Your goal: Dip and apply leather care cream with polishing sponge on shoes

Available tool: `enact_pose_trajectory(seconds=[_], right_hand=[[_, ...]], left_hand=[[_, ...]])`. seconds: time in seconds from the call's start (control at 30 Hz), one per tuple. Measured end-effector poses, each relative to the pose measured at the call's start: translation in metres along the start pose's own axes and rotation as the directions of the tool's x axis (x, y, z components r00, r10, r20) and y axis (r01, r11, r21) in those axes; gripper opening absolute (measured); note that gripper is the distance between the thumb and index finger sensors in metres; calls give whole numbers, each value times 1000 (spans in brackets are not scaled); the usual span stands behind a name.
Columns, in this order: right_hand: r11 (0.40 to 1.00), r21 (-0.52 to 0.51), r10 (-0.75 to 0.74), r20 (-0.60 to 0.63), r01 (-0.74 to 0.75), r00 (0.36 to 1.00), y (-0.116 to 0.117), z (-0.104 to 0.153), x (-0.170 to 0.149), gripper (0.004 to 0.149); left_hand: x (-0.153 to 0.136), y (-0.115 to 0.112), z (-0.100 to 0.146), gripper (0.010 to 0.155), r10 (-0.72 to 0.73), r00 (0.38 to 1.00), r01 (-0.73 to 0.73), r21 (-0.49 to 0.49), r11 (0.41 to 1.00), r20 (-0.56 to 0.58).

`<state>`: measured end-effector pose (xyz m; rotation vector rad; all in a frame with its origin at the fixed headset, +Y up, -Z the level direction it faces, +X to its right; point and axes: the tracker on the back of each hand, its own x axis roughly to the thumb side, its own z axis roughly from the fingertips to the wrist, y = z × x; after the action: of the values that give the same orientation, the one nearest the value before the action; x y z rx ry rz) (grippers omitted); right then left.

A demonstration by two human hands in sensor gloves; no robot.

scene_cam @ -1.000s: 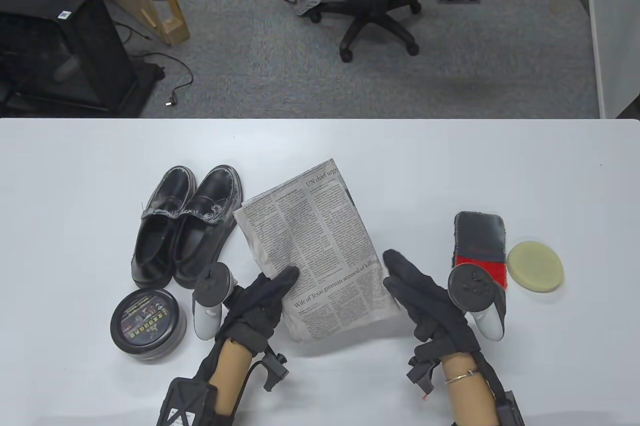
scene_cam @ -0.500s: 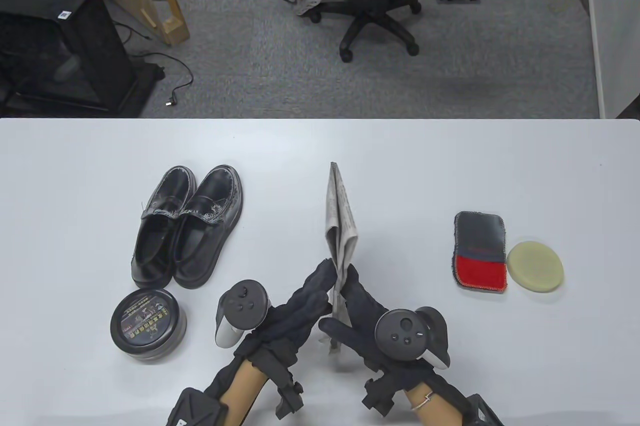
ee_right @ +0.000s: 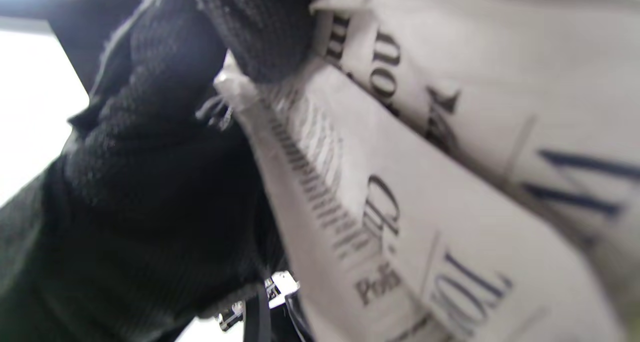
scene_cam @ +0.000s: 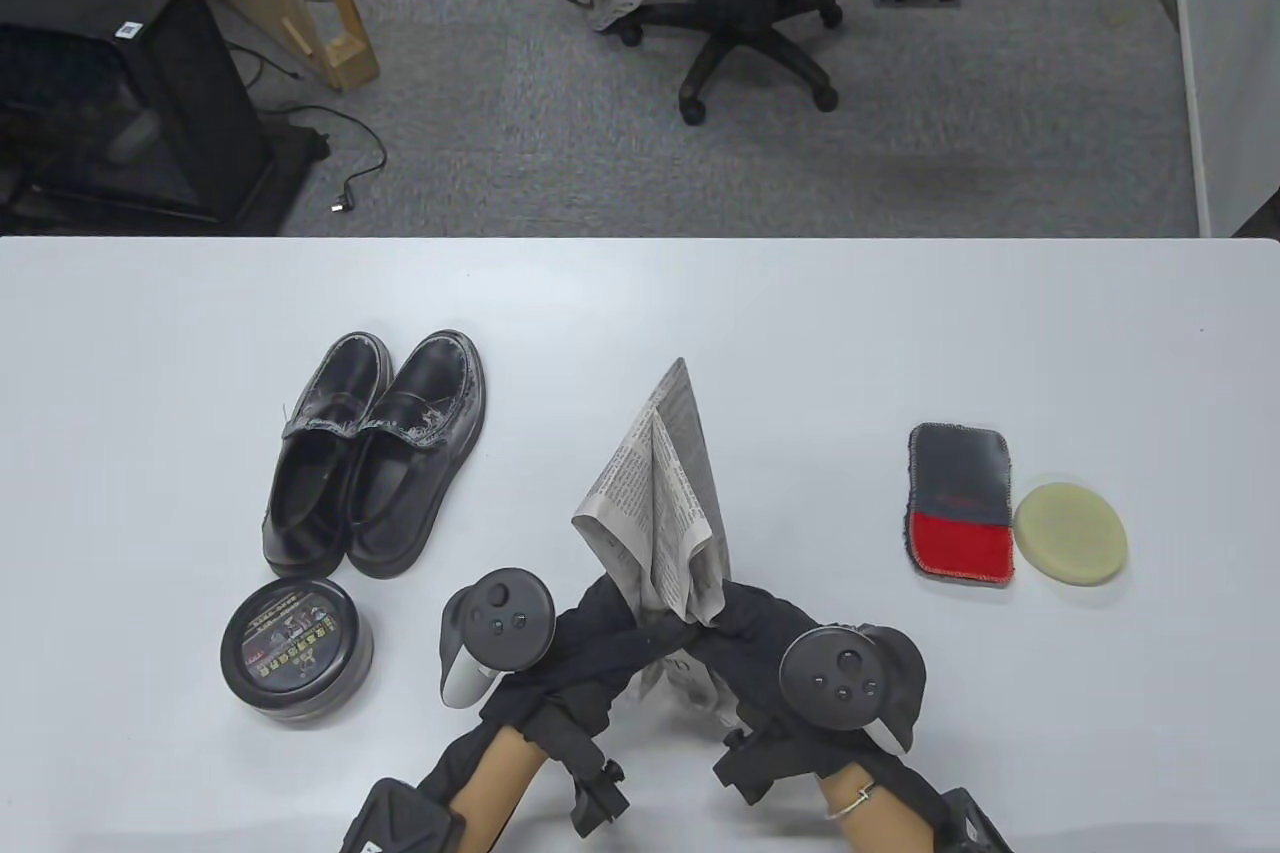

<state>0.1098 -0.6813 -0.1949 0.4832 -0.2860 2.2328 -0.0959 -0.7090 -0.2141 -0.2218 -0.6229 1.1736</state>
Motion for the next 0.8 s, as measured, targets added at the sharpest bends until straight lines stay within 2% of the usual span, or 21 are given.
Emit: enact_pose_trajectory(seconds=[0.07,0.13,0.23,0.3,0.33,0.37,0.43,0.47,0.5,0.6,0.7,0.8], right_hand=[[1000,5,-23,-3,23,1000,-6,-2,-3,40],[992,41,-118,-29,119,993,-18,-4,-10,42],[983,-29,-183,-90,181,979,-35,-3,-22,40],[985,-124,-137,-133,121,982,-48,-2,-29,39],[978,-206,-77,-192,36,978,-57,-1,-35,39],[974,-228,-57,-205,9,977,-59,-1,-37,39],[941,-292,80,-299,-171,951,-71,0,-52,41],[923,-300,134,-338,-241,932,-74,1,-60,47],[908,-292,177,-383,-300,907,-76,1,-69,53],[873,-266,259,-457,-409,851,-79,1,-84,58],[871,-193,326,-458,-451,827,-80,0,-92,44],[873,-131,352,-495,-469,794,-83,1,-97,42]], left_hand=[[2,3,0,74,1,1000,-1,15,1000,8],[1,11,1,62,1,1000,-1,48,999,9],[-5,28,6,51,65,998,-61,137,989,-25],[-10,41,10,50,67,996,-53,197,979,-65],[-14,50,13,49,60,994,-37,236,971,-93],[-16,53,15,48,55,993,-26,254,967,-108],[-23,67,21,47,5,985,51,314,948,-174],[-25,71,24,47,-14,979,83,333,939,-203],[-27,74,26,46,-43,971,126,349,928,-236],[-29,78,27,50,-104,950,210,356,911,-295],[-29,77,26,51,-160,931,276,350,895,-328],[-30,76,25,54,-211,904,346,350,870,-371]])
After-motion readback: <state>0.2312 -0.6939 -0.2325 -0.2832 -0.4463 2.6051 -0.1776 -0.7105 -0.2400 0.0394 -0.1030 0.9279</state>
